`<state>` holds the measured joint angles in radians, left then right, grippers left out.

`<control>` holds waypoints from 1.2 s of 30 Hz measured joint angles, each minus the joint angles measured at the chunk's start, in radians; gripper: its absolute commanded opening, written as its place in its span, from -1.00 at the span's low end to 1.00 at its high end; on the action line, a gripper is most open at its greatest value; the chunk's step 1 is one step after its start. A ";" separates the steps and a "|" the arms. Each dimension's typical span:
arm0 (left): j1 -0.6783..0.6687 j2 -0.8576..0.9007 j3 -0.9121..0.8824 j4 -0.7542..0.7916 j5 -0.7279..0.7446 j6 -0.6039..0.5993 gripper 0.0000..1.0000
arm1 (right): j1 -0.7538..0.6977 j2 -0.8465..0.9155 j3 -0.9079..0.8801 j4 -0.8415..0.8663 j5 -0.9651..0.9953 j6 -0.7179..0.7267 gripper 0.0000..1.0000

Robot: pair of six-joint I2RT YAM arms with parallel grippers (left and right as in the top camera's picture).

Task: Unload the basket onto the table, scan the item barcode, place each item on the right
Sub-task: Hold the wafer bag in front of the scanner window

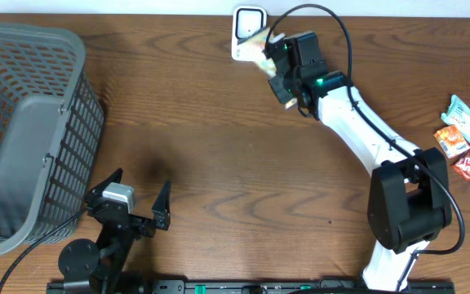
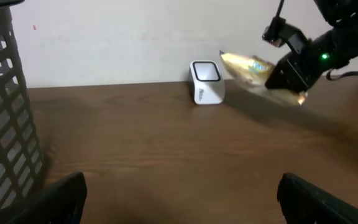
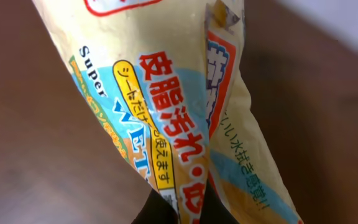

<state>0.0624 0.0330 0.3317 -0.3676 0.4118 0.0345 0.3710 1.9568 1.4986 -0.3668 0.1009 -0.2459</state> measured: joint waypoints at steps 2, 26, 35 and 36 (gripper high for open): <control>0.000 0.000 0.000 0.000 0.000 0.000 0.96 | 0.000 0.000 0.000 0.066 0.052 -0.024 -0.98; 0.000 0.000 0.000 0.000 0.000 0.000 0.96 | 0.029 0.326 0.376 0.014 0.248 -0.097 -0.98; 0.000 0.000 0.000 0.000 0.000 0.000 0.96 | 0.020 0.310 0.435 -0.291 0.397 0.061 -0.98; 0.000 0.000 0.000 0.000 0.000 0.000 0.96 | 0.016 0.303 0.435 -0.333 0.406 0.084 -0.98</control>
<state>0.0624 0.0330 0.3317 -0.3676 0.4122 0.0345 0.3870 2.2601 1.9339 -0.7002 0.5064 -0.1619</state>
